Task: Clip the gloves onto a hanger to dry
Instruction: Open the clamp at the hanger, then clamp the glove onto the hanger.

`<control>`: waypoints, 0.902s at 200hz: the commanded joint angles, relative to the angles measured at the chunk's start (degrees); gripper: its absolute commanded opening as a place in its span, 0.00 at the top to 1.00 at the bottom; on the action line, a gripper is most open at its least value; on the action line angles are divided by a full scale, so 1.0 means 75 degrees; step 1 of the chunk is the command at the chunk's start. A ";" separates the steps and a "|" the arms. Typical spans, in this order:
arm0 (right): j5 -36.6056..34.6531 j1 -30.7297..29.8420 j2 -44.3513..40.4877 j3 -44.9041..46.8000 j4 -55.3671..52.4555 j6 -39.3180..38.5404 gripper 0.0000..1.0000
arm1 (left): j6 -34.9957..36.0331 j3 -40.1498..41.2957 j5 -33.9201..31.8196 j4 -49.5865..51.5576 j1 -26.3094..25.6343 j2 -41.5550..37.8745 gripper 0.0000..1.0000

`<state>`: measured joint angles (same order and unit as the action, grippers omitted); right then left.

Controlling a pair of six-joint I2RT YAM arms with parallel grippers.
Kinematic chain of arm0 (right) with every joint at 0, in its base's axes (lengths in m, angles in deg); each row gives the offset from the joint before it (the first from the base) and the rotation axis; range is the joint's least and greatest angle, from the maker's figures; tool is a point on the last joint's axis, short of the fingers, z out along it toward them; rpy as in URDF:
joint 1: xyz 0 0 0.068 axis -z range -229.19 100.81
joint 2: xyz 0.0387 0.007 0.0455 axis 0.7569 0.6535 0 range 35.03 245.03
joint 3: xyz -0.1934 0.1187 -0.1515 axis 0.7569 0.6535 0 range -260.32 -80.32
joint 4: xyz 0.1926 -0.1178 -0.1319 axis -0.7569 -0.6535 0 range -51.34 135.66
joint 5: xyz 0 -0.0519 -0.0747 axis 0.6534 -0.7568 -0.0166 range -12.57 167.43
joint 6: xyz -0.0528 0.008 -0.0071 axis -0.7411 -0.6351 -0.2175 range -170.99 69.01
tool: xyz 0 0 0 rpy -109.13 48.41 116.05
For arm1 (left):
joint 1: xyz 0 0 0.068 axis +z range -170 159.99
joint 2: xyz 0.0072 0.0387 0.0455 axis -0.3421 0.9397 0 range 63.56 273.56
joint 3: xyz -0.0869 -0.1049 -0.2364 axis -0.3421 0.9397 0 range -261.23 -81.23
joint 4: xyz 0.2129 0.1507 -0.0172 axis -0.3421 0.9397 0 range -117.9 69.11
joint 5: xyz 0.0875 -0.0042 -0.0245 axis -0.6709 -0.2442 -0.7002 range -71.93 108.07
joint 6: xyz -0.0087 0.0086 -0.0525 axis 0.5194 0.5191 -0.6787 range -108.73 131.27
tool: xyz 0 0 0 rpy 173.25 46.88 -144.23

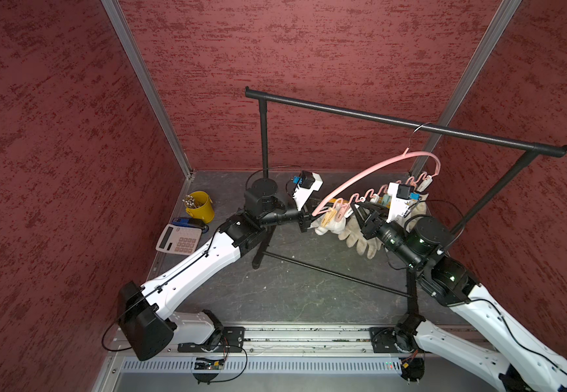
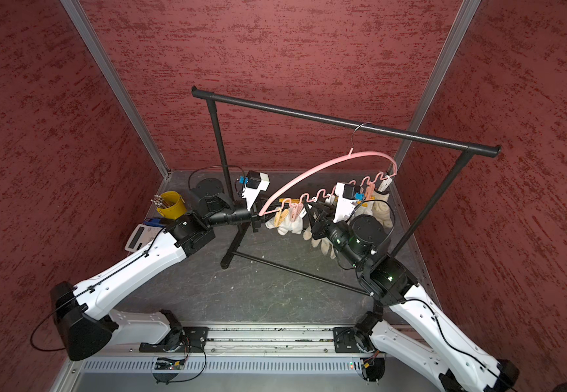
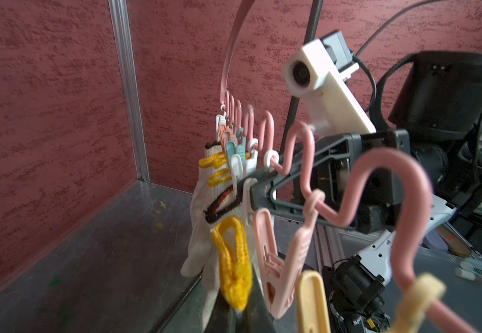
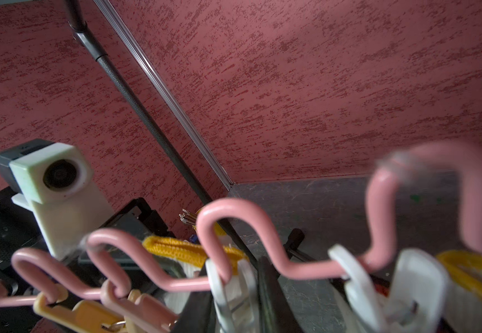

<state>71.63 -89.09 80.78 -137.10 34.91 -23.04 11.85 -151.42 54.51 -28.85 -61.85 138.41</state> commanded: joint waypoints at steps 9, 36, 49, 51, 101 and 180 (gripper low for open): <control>-0.0142 0.0085 -0.0001 -0.0441 -0.0181 -0.0359 0.86 | 0.0262 0.0347 0.1011 0.0754 -0.0010 -0.0317 1.00; -0.0033 0.0093 0.0043 -0.0595 -0.0345 -0.0461 0.91 | 0.0242 0.0466 0.1152 0.0647 -0.0063 -0.0374 1.00; 0.0052 0.0105 0.0051 -0.0621 -0.0383 -0.0469 0.93 | 0.0249 0.0348 0.1152 0.0573 -0.0070 -0.0265 1.00; 0.0066 0.0105 0.0045 -0.0630 -0.0390 -0.0474 0.94 | 0.0244 0.0318 0.1146 0.0578 -0.0078 -0.0242 1.00; 0.0297 0.0105 -0.0050 -0.0587 -0.0475 -0.0364 1.00 | 0.0292 -0.0064 0.0895 0.0328 -0.0162 0.0313 1.00; 0.0707 0.0115 -0.0123 -0.0535 -0.0730 -0.0348 1.00 | 0.0003 -0.0234 0.0806 -0.0387 -0.0208 0.0765 1.00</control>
<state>75.19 -88.50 80.50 -139.89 30.59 -25.73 12.24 -150.44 59.80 -28.82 -62.86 143.68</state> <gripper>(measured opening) 0.156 0.064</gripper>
